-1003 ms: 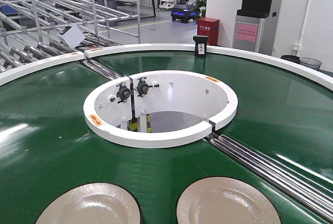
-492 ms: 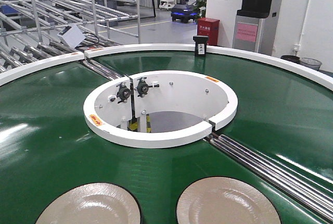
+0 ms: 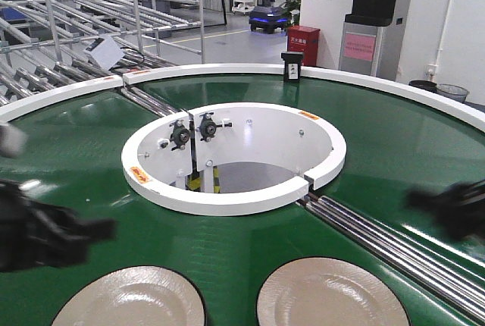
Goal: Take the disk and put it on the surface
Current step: 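Lower both grippers onto the rims of the two cream plates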
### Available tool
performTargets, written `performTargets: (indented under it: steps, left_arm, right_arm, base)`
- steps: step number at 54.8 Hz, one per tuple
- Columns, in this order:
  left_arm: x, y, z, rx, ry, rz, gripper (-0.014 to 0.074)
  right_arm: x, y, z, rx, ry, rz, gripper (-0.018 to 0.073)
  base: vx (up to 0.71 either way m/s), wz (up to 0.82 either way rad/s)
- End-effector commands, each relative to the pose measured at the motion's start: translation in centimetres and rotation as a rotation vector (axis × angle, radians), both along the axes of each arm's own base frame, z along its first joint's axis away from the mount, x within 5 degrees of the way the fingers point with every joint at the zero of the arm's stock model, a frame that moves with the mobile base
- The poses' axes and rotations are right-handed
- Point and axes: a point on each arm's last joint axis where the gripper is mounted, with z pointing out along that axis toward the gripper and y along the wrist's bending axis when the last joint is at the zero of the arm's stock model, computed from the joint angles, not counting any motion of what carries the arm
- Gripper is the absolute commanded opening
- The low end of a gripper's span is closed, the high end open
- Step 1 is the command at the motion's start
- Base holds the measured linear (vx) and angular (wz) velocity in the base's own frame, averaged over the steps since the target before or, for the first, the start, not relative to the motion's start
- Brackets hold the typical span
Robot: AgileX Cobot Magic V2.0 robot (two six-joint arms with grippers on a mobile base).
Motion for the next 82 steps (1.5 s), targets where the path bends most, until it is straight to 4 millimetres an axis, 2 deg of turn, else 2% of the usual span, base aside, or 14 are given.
performTargets:
  steps: [1,4,8,15,18,24,29,32,40,57,70,77,80,82]
  left_arm:
    - [1.1,-1.4,1.4,-0.18,-0.025,-0.088,0.0477]
    - [2.6,-0.9,0.2,-0.199,0.024,-0.045,0.0477]
    - [4.4,1.0,-1.6,-0.168,0.093,0.038,0.0477]
    - [7.0,7.4,-6.0,-0.058,0.266,0.228,0.0477]
    - [7.5,9.7,-7.1,-0.061,0.304,0.304,0.0477]
    - [8.5,13.0,-9.5,-0.062,0.372,0.385,0.0477]
    - [9.0,14.3,-11.7,-0.063,0.44,0.395,0.0477]
    - [9.5,14.5,-13.0,-0.069,0.475,0.385,0.0477]
    - [10.7,14.0,-15.6,-0.141,0.514,0.311,0.0477]
    - [11.8,12.9,-18.5,-0.248,0.558,0.216,0.0477]
    - [12.2,10.5,-19.2,-0.249,0.568,0.146,0.0461]
    - [12.3,9.2,-19.3,-0.233,0.57,0.113,0.0356]
    - [12.3,8.7,-19.3,-0.233,0.574,0.095,0.0252]
    - [12.2,8.4,-19.3,-0.231,0.577,0.084,0.0139]
  right_arm:
    - [1.3,2.3,0.2,0.118,0.053,0.159,0.0503]
    - [2.7,2.9,-1.3,0.16,0.131,0.212,0.0503]
    - [4.2,1.8,-2.6,0.196,0.203,0.197,0.0503]
    - [6.0,-3.3,-4.4,0.219,0.284,0.07,0.0503]
    - [6.5,-5.8,-4.9,0.239,0.296,0.0,0.0501]
    - [6.9,-9.5,-5.7,0.284,0.307,-0.1,0.0501]
    - [7.2,-11.6,-6.6,0.317,0.321,-0.155,0.0501]
    - [7.5,-12.5,-7.3,0.331,0.336,-0.168,0.0501]
    - [8.7,-12.9,-9.3,0.343,0.38,-0.143,0.0501]
    - [11.4,-13.5,-14.1,0.44,0.441,-0.108,0.0501]
    - [13.1,-11.0,-17.8,0.439,0.525,-0.023,0.0501]
    - [13.6,-9.6,-19.0,0.417,0.551,0.003,0.0501]
    - [13.7,-9.5,-19.3,0.412,0.554,0.001,0.0501]
    - [13.8,-9.4,-19.3,0.411,0.554,-0.001,0.0501]
  base:
    - [0.0,0.0]
    - [0.0,0.0]
    - [0.0,0.0]
    - [0.0,0.0]
    - [0.0,0.0]
    - [0.0,0.0]
    - [0.0,0.0]
    - [0.0,0.0]
    - [0.0,0.0]
    - [0.0,0.0]
    - [0.0,0.0]
    - [0.0,0.0]
    - [0.0,0.0]
    - [0.0,0.0]
